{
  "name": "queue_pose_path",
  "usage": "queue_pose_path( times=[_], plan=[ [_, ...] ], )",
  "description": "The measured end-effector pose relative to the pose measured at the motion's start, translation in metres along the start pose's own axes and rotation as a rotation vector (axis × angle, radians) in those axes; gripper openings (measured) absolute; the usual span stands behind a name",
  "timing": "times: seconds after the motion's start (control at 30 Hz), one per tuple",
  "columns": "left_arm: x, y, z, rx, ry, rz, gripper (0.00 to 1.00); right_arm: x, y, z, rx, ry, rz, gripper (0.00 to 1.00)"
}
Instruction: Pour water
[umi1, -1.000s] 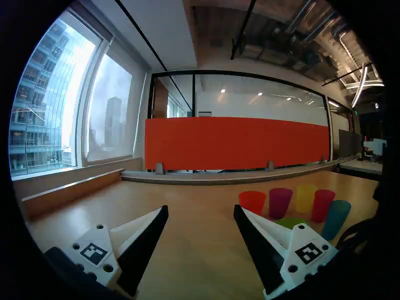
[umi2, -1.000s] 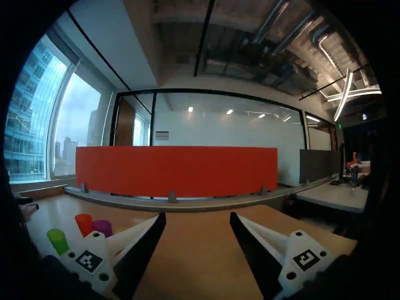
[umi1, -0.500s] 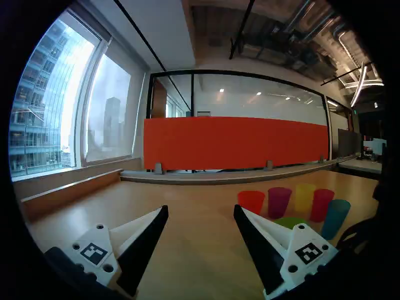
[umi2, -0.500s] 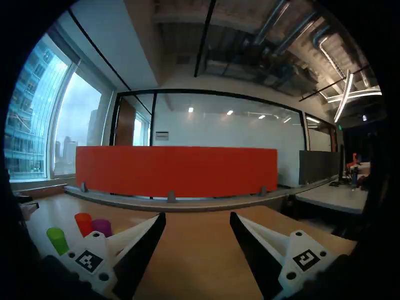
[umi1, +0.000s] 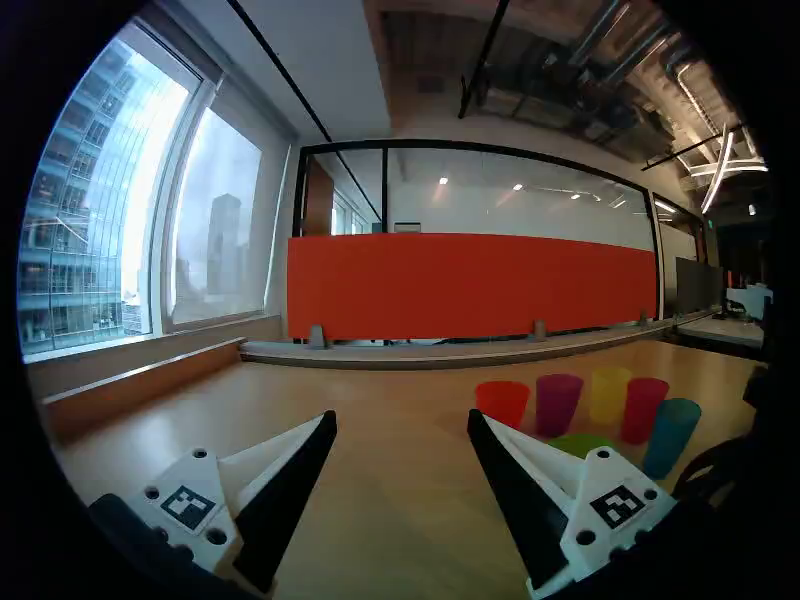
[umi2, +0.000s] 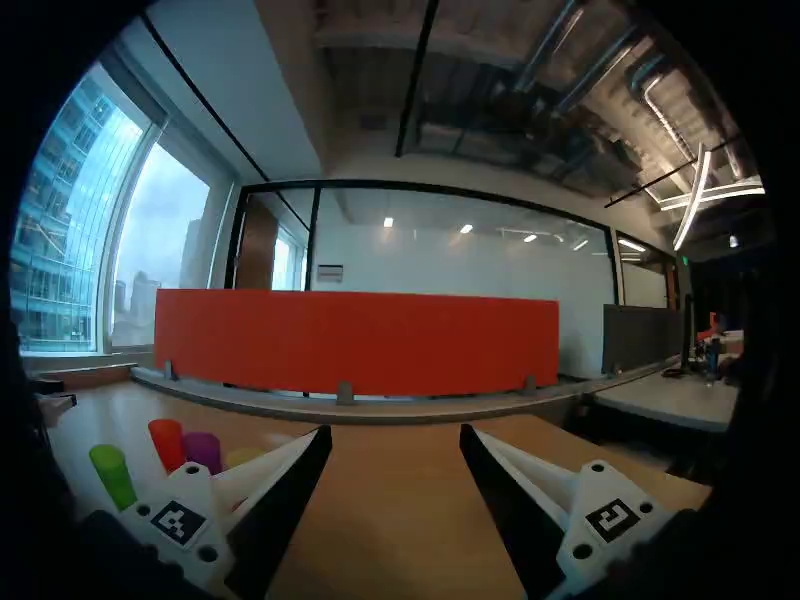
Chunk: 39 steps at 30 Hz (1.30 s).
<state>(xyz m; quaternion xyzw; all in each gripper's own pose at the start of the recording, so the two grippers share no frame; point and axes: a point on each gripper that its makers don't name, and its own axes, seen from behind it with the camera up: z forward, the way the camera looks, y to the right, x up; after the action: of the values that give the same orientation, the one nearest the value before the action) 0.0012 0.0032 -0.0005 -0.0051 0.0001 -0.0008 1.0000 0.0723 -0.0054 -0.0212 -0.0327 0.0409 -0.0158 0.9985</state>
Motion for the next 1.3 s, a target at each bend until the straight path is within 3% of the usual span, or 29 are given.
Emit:
queue_pose_path(
  times=[0.67, 0.9, 1.3],
  plan=[
    [0.0, 0.0, 0.0, 0.0, 0.0, 0.001, 0.97, -0.037, -0.01, 0.004, 0.083, -0.011, 0.012, 0.99],
    [-0.001, 0.001, 0.0, 0.0, 0.0, 0.0, 0.97, -0.058, 0.001, 0.01, 0.065, -0.047, 0.016, 0.99],
    [-0.001, 0.001, 0.0, 0.0, 0.0, 0.0, 0.97, -0.067, 0.007, 0.014, 0.057, -0.059, 0.059, 0.99]
  ],
)
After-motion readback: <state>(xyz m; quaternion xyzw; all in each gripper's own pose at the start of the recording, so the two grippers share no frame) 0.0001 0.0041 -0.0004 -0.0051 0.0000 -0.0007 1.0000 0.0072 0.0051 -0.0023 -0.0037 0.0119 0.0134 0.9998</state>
